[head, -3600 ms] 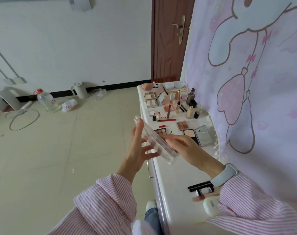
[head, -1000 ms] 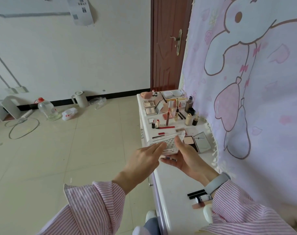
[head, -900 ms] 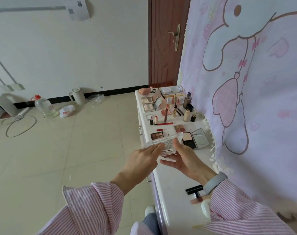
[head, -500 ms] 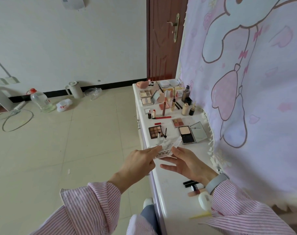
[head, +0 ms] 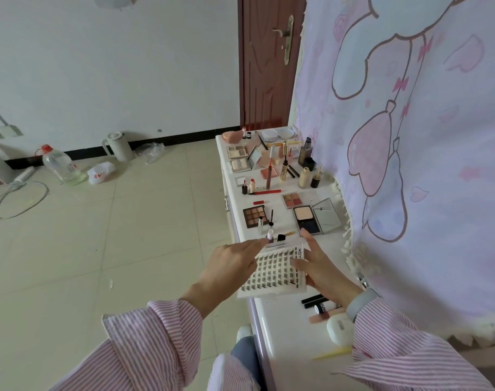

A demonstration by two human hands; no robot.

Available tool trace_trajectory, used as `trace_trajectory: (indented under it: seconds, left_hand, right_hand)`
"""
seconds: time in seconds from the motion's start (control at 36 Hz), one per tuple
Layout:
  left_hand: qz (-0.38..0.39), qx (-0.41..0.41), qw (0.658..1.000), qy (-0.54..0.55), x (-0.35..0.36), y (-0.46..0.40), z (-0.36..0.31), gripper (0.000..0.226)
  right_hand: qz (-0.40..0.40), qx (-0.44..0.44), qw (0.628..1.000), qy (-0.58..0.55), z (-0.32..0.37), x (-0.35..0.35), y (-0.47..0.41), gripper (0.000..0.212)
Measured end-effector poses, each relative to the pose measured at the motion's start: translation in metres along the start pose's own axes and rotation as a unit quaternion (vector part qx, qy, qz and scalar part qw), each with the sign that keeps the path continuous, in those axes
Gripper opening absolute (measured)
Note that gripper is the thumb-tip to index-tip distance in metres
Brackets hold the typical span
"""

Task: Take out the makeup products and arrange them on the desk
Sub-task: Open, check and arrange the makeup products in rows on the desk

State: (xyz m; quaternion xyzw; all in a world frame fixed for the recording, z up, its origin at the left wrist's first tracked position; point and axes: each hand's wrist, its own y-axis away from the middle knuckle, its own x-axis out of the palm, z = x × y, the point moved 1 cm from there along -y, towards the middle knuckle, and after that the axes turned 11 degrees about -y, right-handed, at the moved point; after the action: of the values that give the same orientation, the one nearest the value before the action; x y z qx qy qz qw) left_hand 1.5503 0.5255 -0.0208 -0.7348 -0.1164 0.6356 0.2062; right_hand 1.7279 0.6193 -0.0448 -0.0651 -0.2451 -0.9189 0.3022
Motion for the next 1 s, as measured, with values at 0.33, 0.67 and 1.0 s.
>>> trace_trajectory:
  seconds: [0.33, 0.67, 1.0]
  left_hand:
    - [-0.005, -0.037, 0.999, 0.024, 0.001, -0.005, 0.007, 0.037]
    - [0.069, -0.271, 0.957, 0.074, 0.05, 0.034, 0.014, 0.053]
    - [0.226, -0.479, 0.8, 0.281, 0.099, 0.066, -0.006, 0.059]
  right_hand:
    - [-0.063, -0.175, 0.812, 0.553, -0.002, 0.0, -0.006, 0.021]
    - [-0.254, -0.062, 0.934, 0.243, -0.058, -0.029, -0.008, 0.012]
    - [-0.298, -0.058, 0.944, 0.13, -0.085, -0.032, 0.012, 0.02]
